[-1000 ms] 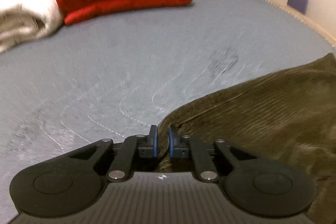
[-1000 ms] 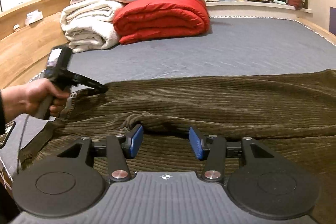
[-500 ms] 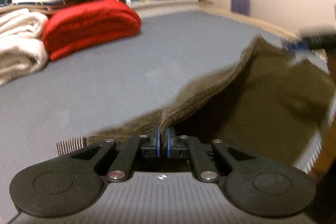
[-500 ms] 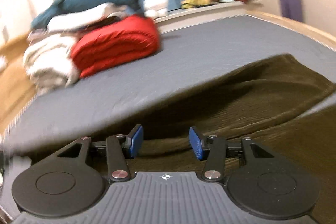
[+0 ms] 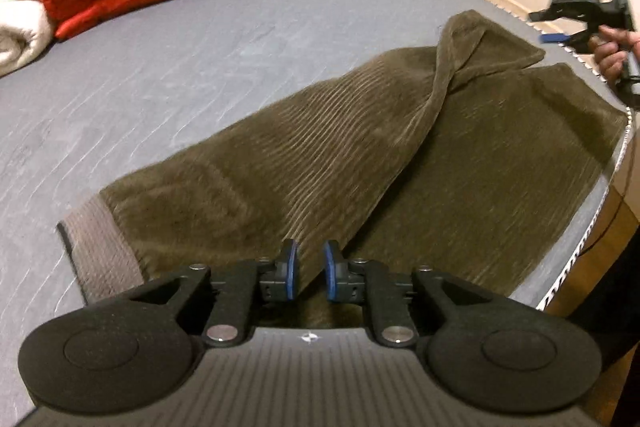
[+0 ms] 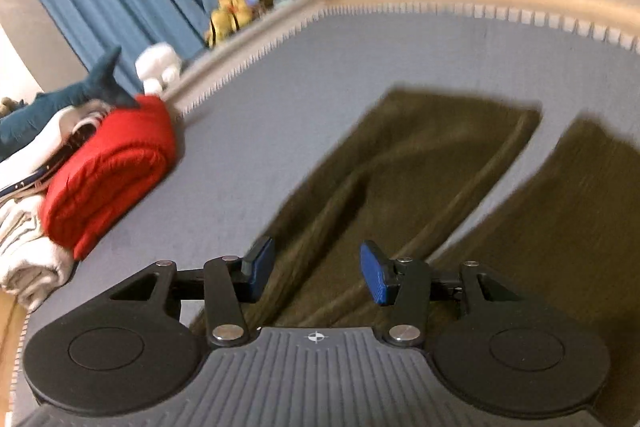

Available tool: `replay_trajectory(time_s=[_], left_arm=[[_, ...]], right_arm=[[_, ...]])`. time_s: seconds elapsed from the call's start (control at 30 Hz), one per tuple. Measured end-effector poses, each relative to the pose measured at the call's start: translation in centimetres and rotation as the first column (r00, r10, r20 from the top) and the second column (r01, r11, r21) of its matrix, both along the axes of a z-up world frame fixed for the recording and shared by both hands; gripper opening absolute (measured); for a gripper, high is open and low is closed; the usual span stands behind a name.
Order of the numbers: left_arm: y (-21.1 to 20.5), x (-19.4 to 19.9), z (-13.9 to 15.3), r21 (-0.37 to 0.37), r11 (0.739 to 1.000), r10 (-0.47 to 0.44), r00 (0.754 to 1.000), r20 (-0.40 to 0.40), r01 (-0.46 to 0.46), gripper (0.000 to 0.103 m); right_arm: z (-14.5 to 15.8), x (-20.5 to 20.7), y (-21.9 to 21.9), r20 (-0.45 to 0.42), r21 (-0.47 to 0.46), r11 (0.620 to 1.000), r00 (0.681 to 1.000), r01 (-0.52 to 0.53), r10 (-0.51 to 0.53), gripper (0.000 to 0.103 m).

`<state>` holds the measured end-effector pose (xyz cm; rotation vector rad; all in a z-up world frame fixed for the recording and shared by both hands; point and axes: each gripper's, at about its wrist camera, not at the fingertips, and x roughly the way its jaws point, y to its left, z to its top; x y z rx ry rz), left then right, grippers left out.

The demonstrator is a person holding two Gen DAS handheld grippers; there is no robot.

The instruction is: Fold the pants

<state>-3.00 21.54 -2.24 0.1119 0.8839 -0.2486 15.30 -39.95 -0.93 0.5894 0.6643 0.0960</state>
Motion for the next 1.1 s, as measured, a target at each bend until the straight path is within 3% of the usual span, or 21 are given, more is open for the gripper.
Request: replay_trajectory(time_s=[0.13,0.37,0.5,0.7,0.77,0.83,0.9,1.0,1.1], left_arm=[[-1.8,0.7,-0.5,0.064,0.997,-0.051,0.999,0.004,0.051,0.028],[-3.2,1.6,-2.0,0.137,0.985,-0.108,0.994,-0.020,0.109,0.040],[-4.3,1.5,-2.8,0.236,0.959,-0.162,0.987,-0.013,0.160,0.045],[-5.0,2.0,-2.9,0.293,0.942,-0.171,0.985,0.005,0.162,0.045],[-5.1,2.1,-3.0,0.307,0.937,-0.177,0.984,0.009,0.166,0.045],[-5.1,2.3,-3.3,0.322,0.932,-0.181,0.983,0.006,0.170,0.043],[-4.8,2.5,-3.6,0.318,0.932,-0.182,0.983,0.000,0.173,0.037],[-4.3,2.7,-3.4,0.293,0.942,-0.173,0.985,0.001,0.166,0.024],[-4.1,2.6,-3.1,0.281,0.947,-0.168,0.986,0.010,0.159,0.019]], right_arm=[[-1.4,2.3,2.5,0.008,0.002,0.996,0.996,-0.090,0.090,0.051],[-2.8,7.2,6.5,-0.044,0.111,0.979,0.983,-0.172,0.178,0.051],[-4.1,9.9,8.7,-0.102,0.126,0.974,0.975,-0.186,0.199,0.057],[-6.0,11.8,11.1,-0.200,0.028,0.988,0.968,-0.150,0.153,0.056],[-5.9,12.0,12.0,-0.203,-0.019,0.988,0.968,-0.152,0.146,0.049],[-5.6,11.8,12.5,-0.208,-0.070,0.986,0.969,-0.152,0.135,0.022],[-5.3,11.4,12.6,-0.205,-0.073,0.984,0.968,-0.164,0.146,0.011],[-4.7,10.7,11.4,-0.197,-0.060,0.986,0.970,-0.158,0.144,0.008],[-3.6,9.6,9.1,-0.183,-0.038,0.985,0.970,-0.169,0.160,0.007]])
